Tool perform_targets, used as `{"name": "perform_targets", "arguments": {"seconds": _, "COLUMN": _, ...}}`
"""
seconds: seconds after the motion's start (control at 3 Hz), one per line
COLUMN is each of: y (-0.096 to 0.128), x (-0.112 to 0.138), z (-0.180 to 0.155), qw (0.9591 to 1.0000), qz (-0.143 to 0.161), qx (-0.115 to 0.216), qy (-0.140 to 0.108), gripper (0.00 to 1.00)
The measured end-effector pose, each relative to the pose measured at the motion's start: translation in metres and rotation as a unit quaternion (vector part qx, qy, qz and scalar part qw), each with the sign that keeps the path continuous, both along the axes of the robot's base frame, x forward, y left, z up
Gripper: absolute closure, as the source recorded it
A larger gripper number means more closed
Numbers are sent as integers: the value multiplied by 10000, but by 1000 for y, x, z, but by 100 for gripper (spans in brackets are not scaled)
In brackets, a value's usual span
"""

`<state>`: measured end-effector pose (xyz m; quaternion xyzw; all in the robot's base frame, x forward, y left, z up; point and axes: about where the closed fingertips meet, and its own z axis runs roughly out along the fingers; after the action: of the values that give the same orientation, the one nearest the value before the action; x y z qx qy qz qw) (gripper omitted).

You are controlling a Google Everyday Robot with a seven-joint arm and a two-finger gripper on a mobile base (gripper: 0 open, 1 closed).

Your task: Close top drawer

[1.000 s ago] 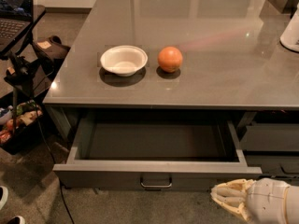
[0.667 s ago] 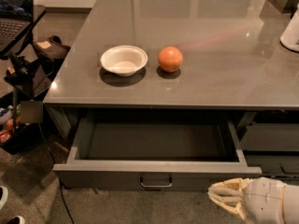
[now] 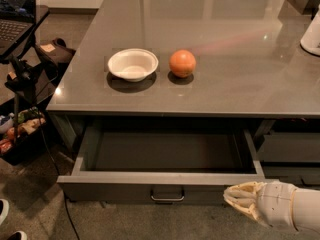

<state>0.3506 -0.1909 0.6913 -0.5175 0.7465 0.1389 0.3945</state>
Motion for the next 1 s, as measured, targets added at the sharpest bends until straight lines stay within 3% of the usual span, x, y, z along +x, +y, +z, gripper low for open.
{"name": "perform_targets", "arguments": {"seconds": 0.67, "y": -27, "x": 18, "z": -43, "qw": 9991, "qz": -414, "qx": 118, "qy": 23, "gripper": 100}}
{"name": "perform_targets", "arguments": {"seconds": 1.0, "y": -33, "x": 33, "z": -56, "qw": 9986, "qz": -520, "qx": 93, "qy": -77, "gripper": 100}}
